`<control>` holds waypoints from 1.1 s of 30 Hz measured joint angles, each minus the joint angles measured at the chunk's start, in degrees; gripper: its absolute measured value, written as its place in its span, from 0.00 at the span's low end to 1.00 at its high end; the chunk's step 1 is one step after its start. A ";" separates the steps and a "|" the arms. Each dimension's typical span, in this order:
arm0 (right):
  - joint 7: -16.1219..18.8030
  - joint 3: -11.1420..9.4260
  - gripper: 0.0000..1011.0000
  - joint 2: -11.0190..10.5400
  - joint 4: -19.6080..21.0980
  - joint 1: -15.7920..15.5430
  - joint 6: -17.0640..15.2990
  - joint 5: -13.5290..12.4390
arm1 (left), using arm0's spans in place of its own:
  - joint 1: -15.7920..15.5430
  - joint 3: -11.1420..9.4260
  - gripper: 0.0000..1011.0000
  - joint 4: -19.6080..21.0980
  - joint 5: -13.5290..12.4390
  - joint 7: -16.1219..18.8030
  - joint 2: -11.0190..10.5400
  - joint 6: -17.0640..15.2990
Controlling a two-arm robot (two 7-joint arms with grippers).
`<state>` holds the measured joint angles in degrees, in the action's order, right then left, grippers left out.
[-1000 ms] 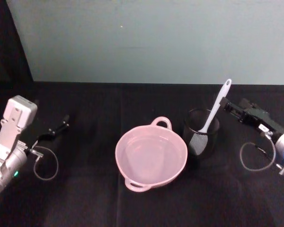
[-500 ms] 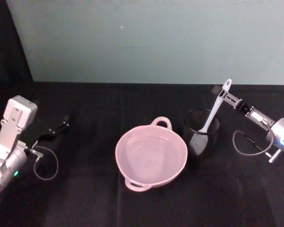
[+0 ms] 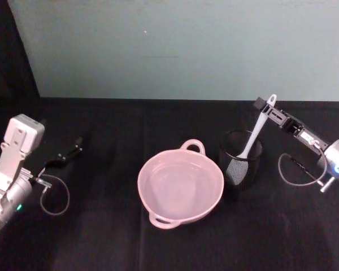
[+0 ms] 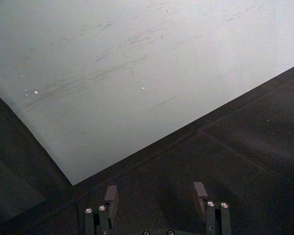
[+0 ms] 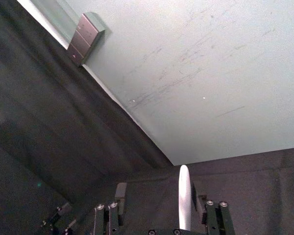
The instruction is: Use the one hand to pick up the spoon and stir the clear water in the bowl.
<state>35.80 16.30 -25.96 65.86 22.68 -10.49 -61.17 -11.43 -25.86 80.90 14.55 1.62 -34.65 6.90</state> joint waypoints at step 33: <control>-4.76 5.47 0.11 -8.12 11.11 -1.16 8.81 10.52 | 0.00 0.00 0.99 0.00 0.00 0.00 0.00 0.00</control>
<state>31.05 21.77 -34.08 76.97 21.51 -1.68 -50.65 -11.43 -25.86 80.90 14.55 1.62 -34.65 6.91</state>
